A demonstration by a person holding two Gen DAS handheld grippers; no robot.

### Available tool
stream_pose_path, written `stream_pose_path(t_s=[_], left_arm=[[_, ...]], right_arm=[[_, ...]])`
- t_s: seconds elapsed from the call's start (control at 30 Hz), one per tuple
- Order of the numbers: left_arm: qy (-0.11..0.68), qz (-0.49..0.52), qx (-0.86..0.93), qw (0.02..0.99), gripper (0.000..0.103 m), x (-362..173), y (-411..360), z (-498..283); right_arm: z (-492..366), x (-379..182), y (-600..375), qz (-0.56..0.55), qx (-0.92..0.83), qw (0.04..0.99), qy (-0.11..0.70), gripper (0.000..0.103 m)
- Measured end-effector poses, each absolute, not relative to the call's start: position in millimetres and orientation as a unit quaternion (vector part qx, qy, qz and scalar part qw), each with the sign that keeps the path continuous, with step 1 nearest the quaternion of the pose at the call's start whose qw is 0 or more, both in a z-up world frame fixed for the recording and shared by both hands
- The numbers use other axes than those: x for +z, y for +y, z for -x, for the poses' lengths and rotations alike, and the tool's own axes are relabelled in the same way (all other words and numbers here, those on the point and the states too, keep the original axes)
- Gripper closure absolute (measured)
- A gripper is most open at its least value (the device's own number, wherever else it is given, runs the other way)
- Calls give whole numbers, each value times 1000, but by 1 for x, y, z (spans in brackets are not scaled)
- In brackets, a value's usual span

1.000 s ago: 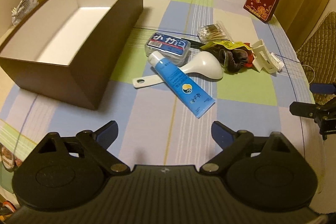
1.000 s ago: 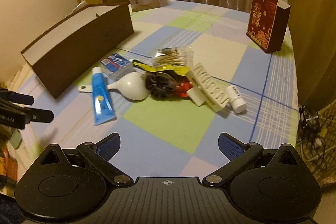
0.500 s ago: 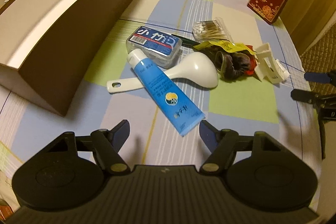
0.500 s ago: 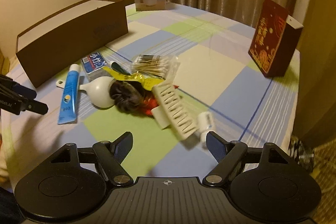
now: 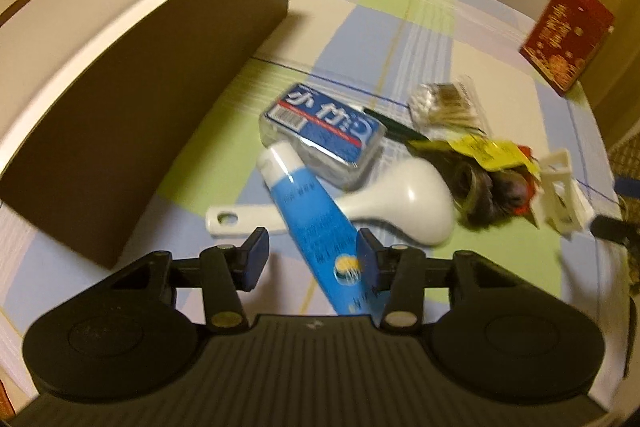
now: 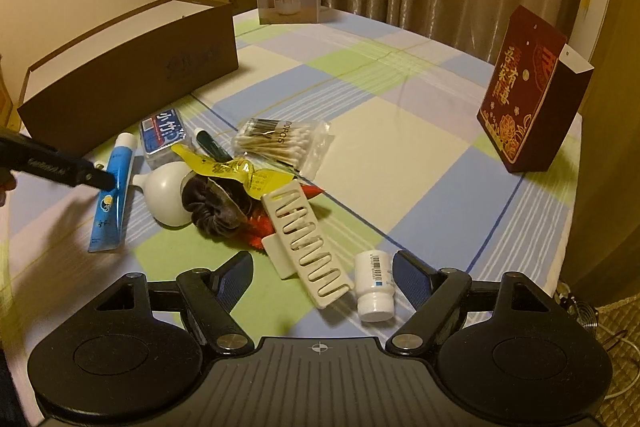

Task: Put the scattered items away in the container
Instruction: 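Grasp the blue tube with the left tool while the right tool grasps the white hair clip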

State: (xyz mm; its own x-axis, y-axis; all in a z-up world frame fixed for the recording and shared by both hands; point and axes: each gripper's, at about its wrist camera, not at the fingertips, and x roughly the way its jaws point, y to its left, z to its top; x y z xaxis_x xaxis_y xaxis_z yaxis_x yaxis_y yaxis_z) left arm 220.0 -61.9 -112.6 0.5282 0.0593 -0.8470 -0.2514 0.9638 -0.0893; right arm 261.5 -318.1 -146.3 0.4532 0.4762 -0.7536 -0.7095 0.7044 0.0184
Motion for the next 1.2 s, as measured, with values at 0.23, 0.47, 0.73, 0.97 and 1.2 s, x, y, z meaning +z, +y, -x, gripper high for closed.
stream_pose_path(t_s=[0.23,0.47,0.73,0.97,1.2], left_arm=[[473,86,110,870,60,-128,-60,-239],[475,95,87,871,74,-131,-55,-224],[508,86,72,854,73,-128,-46,-193],[509,88,81,852,77,-130,-42,-206],[518,60,55,852,77,-130,-55,-190]], right_arm=[[-266,-146,-317,145,356,840,383,20],[-262,-146,-314,144,368,836,381,20],[-260,-147,-312,150,386,827,381,20],[-266,-150,-301,167,411,815,374,20],[-282,-161,-289,204,438,792,373,45]])
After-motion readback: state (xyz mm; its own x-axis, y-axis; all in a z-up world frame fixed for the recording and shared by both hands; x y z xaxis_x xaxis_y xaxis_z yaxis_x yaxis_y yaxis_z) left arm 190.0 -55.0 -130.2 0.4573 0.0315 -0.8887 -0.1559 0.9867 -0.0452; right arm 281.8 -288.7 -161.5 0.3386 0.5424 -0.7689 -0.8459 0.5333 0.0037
